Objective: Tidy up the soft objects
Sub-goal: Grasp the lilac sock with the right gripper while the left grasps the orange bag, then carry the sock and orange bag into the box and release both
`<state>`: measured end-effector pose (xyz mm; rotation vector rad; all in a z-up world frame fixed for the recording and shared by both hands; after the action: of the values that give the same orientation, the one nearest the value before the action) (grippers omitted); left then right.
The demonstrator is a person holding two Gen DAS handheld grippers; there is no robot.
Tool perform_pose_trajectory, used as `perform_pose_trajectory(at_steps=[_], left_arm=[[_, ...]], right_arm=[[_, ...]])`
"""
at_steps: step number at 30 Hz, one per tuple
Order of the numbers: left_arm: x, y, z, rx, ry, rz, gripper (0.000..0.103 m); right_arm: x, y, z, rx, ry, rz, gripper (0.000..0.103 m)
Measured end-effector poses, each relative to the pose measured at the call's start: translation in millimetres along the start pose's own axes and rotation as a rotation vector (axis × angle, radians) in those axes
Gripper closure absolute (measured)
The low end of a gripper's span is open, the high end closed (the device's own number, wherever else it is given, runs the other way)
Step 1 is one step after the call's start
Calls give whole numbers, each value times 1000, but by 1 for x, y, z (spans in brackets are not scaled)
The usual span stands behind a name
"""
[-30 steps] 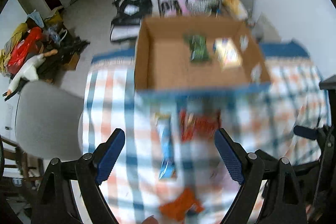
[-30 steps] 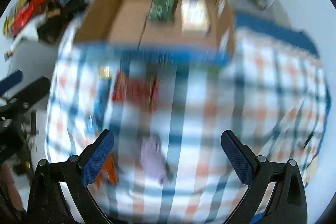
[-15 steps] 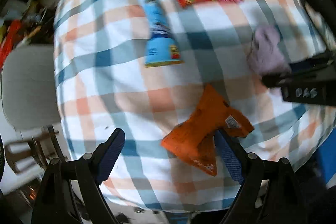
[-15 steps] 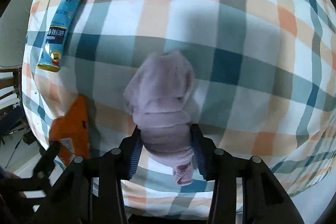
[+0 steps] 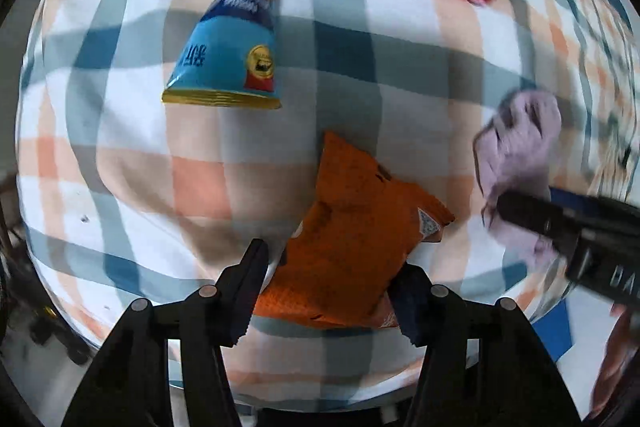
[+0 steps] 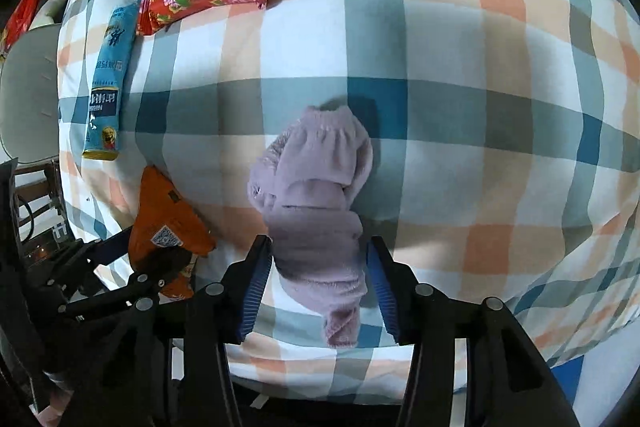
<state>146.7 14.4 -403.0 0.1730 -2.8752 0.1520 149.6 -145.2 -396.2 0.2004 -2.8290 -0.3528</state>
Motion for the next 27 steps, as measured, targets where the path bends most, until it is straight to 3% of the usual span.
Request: perform_pose_trajectory(at_steps=[4,7,13,21,27], left_arm=[[-1,-6,5,-21,-15,17,49],[5,-16,0,-35,-49,29,58],[14,-26,-39,42,-101,-12,61],[-10,-53,-155,216,-259,-43,62],[-86,-51,-226,238,-384,-50,62]], right_arm=[[-9,-5,6,24,18,4,56],[-2,-4,2,49,0,-12,61],[7,1,-29,32,-44,-11,62],[-20,7,-151,-21,-240,-42,62],[-81,12,-228,-1,-361,-49,62]])
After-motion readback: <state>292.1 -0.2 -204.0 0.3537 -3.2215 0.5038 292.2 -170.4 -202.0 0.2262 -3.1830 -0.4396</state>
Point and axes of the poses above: each gripper's, at about its wrist camera, not at the fingertips, and z roughly the way its jaws point, y to its left, x to its underside, the point moved 4 cm from there along z, roughly the way its jaws point, and after that the axes turned 11 degrees about -z, right-handed, at the moved point
